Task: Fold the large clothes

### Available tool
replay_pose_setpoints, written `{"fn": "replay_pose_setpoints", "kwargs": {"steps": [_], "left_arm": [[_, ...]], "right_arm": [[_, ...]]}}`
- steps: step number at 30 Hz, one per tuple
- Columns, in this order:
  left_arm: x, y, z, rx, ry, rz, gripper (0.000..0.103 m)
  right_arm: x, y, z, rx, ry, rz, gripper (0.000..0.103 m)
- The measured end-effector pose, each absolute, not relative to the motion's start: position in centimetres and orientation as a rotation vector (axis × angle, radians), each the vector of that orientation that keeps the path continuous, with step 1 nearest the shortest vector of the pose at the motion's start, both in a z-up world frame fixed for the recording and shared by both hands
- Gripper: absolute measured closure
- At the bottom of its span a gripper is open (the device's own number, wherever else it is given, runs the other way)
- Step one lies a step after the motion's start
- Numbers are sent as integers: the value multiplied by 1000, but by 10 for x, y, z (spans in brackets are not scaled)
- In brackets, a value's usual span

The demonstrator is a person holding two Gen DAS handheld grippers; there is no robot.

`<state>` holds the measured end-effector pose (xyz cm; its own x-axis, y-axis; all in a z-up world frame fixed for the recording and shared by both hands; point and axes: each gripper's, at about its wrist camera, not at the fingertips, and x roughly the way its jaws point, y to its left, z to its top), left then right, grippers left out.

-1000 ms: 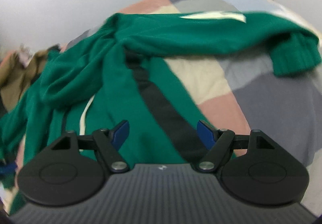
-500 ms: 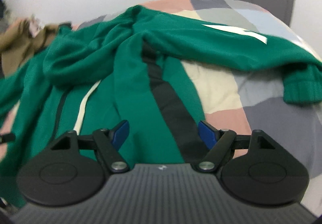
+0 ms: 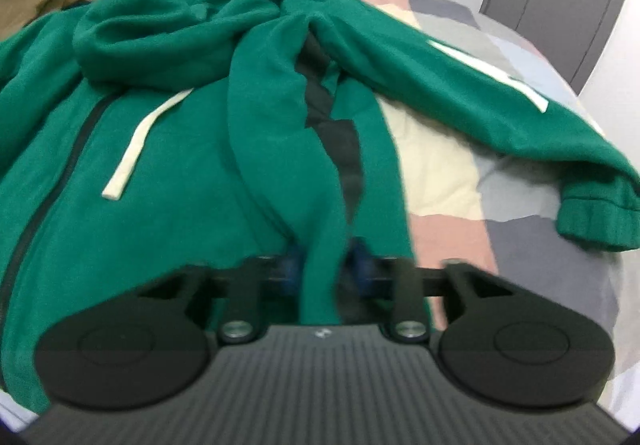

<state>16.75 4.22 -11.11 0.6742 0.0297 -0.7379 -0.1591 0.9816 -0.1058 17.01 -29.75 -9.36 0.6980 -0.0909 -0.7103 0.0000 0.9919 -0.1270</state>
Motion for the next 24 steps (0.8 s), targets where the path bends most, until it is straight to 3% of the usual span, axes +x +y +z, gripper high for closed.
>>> {"fn": "replay_pose_setpoints", "kwargs": {"steps": [9,19,21,22,23,24], "left_arm": [[182,78,-126,-213,862,260,92],[180,73,-121,-204,849,257,90],[178,73,-116,-227,843,249,71],[177,73,-112,-244,832,232,52],[175,72,-109,-258,820,219,42],[173,71,-106,-265,804,207,42]], "right_arm": [[163,-323,-76,5,743,-113,91],[174,-330,-97,98,819,-131,85],[170,-330,-93,101,794,-148,79],[167,-330,-91,100,781,-158,78],[165,-330,-88,101,768,-163,77],[163,-330,-85,103,751,-162,77]]}}
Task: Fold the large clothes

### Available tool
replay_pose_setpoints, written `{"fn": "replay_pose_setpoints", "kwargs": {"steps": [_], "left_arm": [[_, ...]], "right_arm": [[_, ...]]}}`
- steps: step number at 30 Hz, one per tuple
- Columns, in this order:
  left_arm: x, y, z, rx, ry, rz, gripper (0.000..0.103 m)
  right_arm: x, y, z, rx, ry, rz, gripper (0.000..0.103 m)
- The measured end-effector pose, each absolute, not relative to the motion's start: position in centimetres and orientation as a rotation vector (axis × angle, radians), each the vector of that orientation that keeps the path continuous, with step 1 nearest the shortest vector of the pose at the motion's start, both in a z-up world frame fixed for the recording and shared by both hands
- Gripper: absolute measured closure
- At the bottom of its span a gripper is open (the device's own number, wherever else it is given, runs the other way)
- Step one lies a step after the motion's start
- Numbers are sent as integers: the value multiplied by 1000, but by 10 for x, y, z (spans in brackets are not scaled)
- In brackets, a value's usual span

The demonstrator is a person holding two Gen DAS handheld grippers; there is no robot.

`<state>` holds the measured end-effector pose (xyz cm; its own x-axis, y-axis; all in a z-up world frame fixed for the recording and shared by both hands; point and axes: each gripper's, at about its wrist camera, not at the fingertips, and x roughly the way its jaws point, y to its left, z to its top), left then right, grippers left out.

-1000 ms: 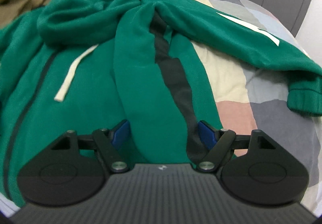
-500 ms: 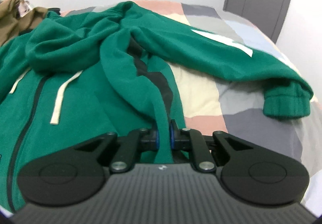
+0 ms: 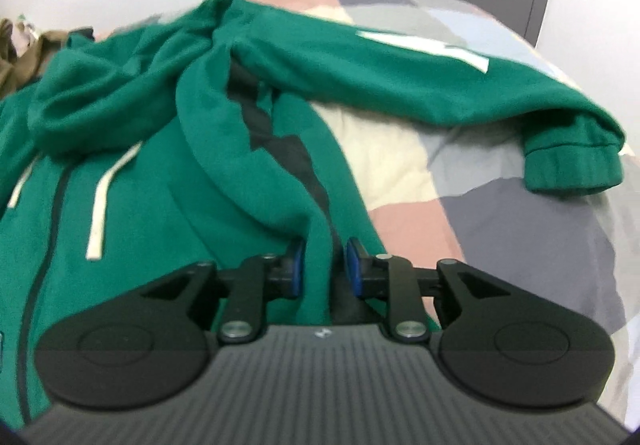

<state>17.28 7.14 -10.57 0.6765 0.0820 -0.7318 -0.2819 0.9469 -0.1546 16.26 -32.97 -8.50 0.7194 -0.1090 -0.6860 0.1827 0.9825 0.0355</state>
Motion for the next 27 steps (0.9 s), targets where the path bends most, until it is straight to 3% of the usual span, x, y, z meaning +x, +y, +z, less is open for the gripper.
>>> {"fn": "replay_pose_setpoints", "kwargs": {"steps": [3,5,7,10,17,27], "left_arm": [[169,65,-95,-247,768,189,42],[165,61,-88,-241,736,170,42],[162,57,-81,-235,708,142,40],[158,48,-74,-215,669,94,38],[159,36,-69,-204,611,16,34],[176,63,-78,-340,609,3,33]], "right_arm": [[158,-330,-75,112,701,-149,75],[154,-327,-69,117,664,-129,54],[152,-321,-62,113,623,-101,42],[151,-308,-51,116,569,-52,38],[173,-259,-37,111,512,126,15],[262,-178,-74,102,594,218,15]]}}
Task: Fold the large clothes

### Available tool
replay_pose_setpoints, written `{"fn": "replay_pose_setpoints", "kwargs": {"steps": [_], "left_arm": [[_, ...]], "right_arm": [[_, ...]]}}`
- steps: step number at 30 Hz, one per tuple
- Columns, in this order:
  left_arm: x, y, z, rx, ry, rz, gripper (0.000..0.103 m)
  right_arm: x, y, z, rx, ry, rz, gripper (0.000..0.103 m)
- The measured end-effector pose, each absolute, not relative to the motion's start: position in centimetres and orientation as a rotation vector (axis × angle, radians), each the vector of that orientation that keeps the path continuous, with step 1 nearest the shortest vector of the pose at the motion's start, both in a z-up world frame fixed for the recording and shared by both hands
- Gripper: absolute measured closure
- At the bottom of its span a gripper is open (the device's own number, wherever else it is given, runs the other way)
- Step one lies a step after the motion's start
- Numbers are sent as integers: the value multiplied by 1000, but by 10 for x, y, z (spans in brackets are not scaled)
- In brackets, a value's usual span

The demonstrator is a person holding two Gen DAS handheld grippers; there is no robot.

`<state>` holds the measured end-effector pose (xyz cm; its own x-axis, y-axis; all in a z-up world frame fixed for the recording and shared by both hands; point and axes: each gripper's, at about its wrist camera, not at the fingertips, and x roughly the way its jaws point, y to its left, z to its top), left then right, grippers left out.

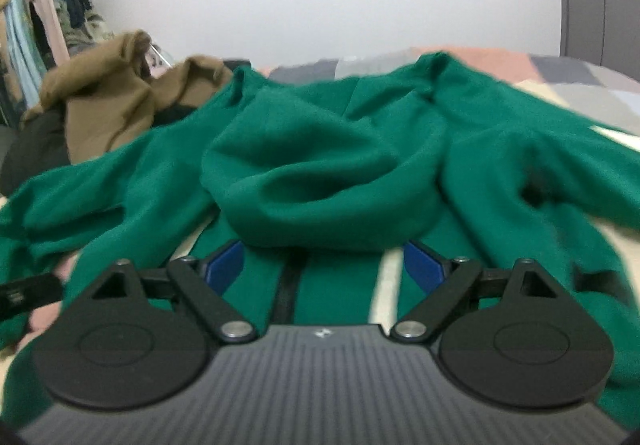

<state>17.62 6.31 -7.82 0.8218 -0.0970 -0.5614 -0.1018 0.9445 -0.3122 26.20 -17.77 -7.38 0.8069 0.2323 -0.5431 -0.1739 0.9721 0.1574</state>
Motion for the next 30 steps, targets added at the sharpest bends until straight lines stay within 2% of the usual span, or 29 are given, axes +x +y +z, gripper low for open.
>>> {"fn": "replay_pose_setpoints", "kwargs": {"steps": [12,15,17,19,23,30], "left_arm": [[201,82,-106,-438,645,-16,33],[201,79,-107,-433,637,5,33],[201,75,-105,-411,615,1,33],[206,74,-107,-411,605,-7,33],[225,76,-110,-412,589,-5,33],[254,93,-123,-471,551,12,33]], "right_arm": [[341,-134,-103,-43,564,86,15],[361,-136,-91,-53,583,95,35],[383,-133,-83,-90,632,112,59],[407,-131,-71,-113,675,106,71],[468,-122,-31,-172,692,79,78],[594,-91,54,-243,556,34,83]]}}
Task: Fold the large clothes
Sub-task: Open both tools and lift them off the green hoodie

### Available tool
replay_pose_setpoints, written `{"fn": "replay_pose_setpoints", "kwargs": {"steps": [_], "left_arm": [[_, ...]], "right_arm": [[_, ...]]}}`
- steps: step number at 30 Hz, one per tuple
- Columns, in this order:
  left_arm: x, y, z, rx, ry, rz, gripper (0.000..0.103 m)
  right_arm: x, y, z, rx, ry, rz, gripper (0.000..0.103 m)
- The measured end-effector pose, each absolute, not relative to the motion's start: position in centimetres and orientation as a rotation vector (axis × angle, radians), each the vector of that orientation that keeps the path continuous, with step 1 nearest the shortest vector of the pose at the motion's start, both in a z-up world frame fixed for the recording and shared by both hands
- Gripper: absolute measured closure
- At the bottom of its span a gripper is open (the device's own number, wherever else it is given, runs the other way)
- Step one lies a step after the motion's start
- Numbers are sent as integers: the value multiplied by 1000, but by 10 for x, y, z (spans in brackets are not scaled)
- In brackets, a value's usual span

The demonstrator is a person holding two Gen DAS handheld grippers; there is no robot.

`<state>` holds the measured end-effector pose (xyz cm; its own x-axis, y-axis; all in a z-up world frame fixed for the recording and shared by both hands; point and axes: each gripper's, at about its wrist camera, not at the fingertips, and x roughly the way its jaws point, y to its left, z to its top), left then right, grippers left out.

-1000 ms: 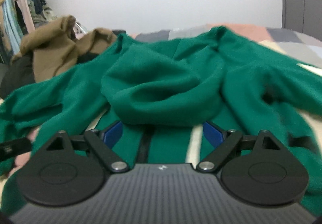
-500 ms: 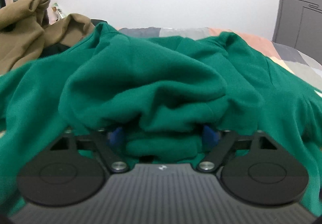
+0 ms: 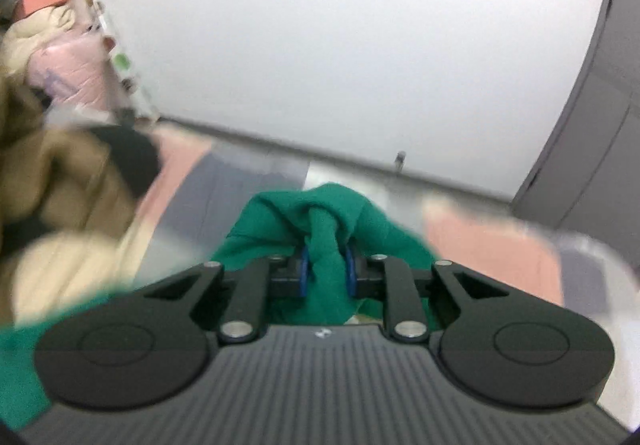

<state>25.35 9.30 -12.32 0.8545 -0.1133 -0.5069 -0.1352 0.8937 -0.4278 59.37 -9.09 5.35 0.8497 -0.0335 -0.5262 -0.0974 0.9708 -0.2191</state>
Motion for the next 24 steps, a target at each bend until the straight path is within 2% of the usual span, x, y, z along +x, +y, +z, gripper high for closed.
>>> {"fn": "replay_pose_setpoints", "kwargs": {"steps": [5,12,15,17,19,24], "left_arm": [[275,114,-136,-525,560,131,33],[290,121,-152,-517,585,170,33],[291,119,-152,-502,583,162,33],[291,119,-151,-498,589,155,33],[289,119,-149,-480,588,151,33],[280,123,-145,-460,598,166,33]], "right_arm": [[661,-73,83,-273,407,14,84],[708,-77,62,-254,325,-33,83],[702,-87,54,-219,328,-19,72],[691,-97,53,-176,330,22,44],[673,-108,55,-145,321,29,40],[621,-141,61,-59,356,67,40]]}}
